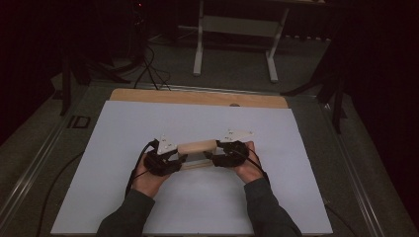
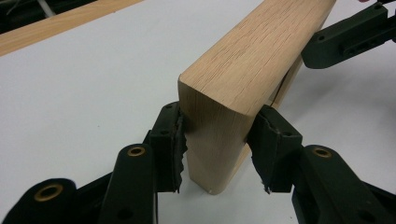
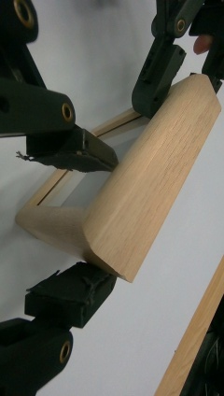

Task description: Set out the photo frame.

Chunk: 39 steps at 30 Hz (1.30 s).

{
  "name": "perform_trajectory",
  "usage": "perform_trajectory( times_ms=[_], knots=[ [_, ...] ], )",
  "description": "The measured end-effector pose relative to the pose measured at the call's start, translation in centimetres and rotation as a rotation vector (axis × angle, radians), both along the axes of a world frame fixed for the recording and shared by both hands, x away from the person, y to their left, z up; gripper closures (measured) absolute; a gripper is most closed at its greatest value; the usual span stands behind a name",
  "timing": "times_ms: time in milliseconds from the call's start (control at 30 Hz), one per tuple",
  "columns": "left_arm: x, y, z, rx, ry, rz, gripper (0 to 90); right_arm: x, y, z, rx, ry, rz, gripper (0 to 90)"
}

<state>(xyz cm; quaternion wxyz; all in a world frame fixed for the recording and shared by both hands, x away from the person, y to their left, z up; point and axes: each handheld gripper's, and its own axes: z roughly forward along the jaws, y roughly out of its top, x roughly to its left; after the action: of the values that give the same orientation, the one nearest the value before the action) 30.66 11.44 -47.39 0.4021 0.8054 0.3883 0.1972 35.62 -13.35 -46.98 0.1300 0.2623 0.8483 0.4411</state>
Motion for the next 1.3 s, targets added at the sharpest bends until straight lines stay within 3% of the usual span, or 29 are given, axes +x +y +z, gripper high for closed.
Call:
perform_trajectory(
  times_ms=[333,733,1300],
  knots=[
    [0.5,0.7,-0.1,-0.020,0.000,0.001,53.4,-0.3,0.6,0.0,0.006,-0.009,0.000,43.2],
    [1.1,1.3,0.0,0.005,-0.008,-0.018,52.2,-0.3,1.4,0.0,0.013,-0.011,-0.008,43.3],
    [1.8,1.2,-0.2,-0.020,-0.012,-0.015,51.2,0.0,1.4,-0.1,0.025,-0.008,-0.037,43.4]
  ],
)
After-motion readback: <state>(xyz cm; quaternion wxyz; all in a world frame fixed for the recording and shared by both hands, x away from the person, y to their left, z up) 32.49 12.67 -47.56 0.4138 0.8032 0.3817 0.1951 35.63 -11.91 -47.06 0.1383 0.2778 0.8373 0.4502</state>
